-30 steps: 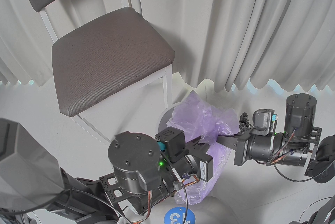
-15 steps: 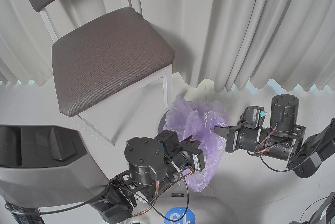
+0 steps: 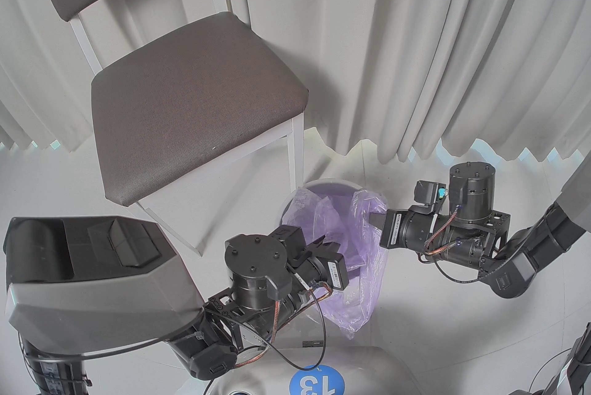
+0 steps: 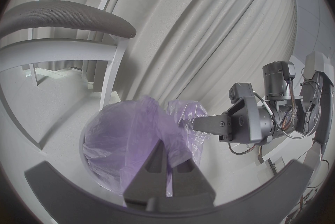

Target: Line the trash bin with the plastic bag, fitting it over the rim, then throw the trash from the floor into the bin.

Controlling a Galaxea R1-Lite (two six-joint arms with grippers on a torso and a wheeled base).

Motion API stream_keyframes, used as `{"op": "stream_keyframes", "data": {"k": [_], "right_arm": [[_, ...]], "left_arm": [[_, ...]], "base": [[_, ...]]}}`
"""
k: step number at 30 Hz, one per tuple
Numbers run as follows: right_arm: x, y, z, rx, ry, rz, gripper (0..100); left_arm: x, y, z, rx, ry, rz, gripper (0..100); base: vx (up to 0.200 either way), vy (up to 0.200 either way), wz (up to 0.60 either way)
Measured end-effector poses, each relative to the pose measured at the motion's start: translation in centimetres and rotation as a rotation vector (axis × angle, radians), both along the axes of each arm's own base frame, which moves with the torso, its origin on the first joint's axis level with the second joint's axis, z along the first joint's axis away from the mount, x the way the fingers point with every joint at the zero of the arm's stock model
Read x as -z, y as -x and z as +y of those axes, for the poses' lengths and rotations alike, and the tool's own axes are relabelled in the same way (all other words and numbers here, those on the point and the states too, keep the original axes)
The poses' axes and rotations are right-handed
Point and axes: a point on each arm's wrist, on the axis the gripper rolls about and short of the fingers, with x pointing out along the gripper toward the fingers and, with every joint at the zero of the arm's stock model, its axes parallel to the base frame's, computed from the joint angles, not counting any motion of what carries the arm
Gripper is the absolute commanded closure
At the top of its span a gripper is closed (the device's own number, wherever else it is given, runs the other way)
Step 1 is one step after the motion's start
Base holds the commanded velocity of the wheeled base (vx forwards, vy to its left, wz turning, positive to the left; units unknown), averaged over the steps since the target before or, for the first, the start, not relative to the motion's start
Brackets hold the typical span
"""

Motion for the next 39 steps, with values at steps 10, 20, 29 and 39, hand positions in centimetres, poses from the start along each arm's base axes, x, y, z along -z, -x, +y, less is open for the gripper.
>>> {"op": "stream_keyframes", "data": {"k": [10, 20, 29, 39], "right_arm": [[0.9, -4.0, -1.4, 0.139, -0.037, 0.015, 100], [1.6, -6.0, -4.4, 0.229, 0.010, 0.098, 100], [0.9, -5.7, -5.7, 0.219, 0.056, 0.112, 100], [0.1, -4.0, -6.2, 0.151, 0.077, 0.096, 100]], "left_arm": [[1.0, -2.7, 2.0, -0.065, -0.055, 0.058, 100], [1.3, -4.8, 2.9, -0.071, 0.036, 0.090, 100], [1.6, -4.7, 0.0, -0.017, 0.206, 0.086, 100], [3.8, -5.6, -2.2, 0.009, 0.337, 0.145, 100]], "base": [[0.000, 0.000, 0.00], [0.000, 0.000, 0.00], [0.000, 0.000, 0.00], [0.000, 0.000, 0.00]]}}
